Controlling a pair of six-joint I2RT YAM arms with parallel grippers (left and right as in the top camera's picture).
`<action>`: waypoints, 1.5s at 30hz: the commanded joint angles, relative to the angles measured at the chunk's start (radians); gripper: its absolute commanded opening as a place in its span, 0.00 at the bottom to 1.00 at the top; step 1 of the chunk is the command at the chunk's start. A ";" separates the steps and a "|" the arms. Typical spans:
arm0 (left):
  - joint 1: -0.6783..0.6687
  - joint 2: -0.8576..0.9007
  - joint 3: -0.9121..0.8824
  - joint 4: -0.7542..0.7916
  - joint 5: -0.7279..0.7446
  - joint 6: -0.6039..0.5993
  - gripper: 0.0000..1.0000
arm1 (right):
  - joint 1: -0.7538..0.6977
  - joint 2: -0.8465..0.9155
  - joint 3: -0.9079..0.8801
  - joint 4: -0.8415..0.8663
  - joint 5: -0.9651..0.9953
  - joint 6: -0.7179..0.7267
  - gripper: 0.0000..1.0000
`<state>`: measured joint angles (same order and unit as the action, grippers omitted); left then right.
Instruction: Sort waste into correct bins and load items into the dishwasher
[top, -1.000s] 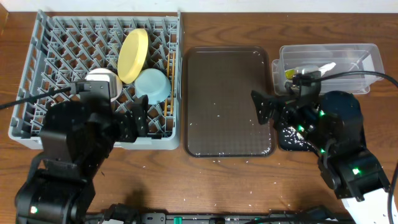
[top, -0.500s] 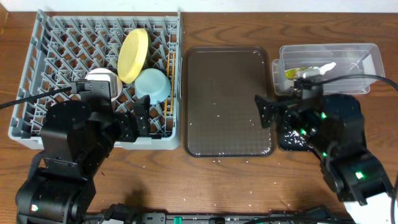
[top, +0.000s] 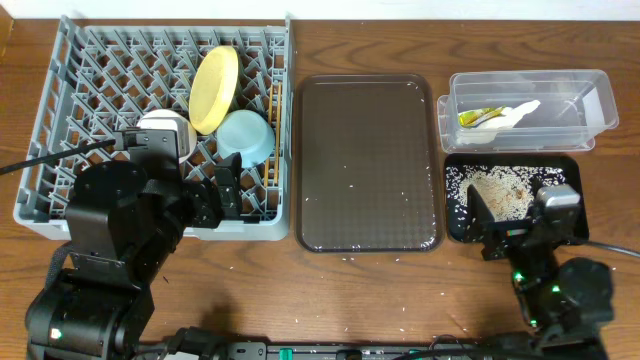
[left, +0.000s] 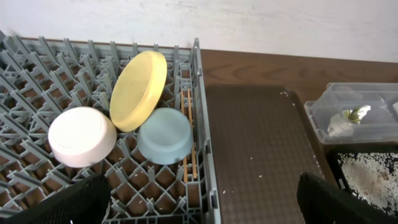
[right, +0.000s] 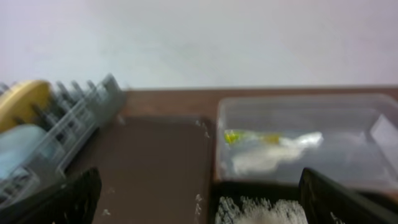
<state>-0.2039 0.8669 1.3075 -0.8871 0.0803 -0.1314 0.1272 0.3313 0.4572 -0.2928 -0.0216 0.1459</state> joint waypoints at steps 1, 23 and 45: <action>0.002 -0.003 0.006 0.001 0.010 -0.001 0.96 | -0.056 -0.099 -0.172 0.111 0.014 -0.016 0.99; 0.002 -0.003 0.006 0.001 0.010 -0.001 0.97 | -0.076 -0.325 -0.452 0.213 0.018 -0.005 0.99; 0.015 -0.020 -0.005 -0.016 -0.019 0.023 0.97 | -0.076 -0.322 -0.452 0.218 0.017 -0.005 0.99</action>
<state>-0.2039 0.8661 1.3075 -0.8978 0.0799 -0.1310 0.0574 0.0147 0.0071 -0.0704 -0.0101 0.1448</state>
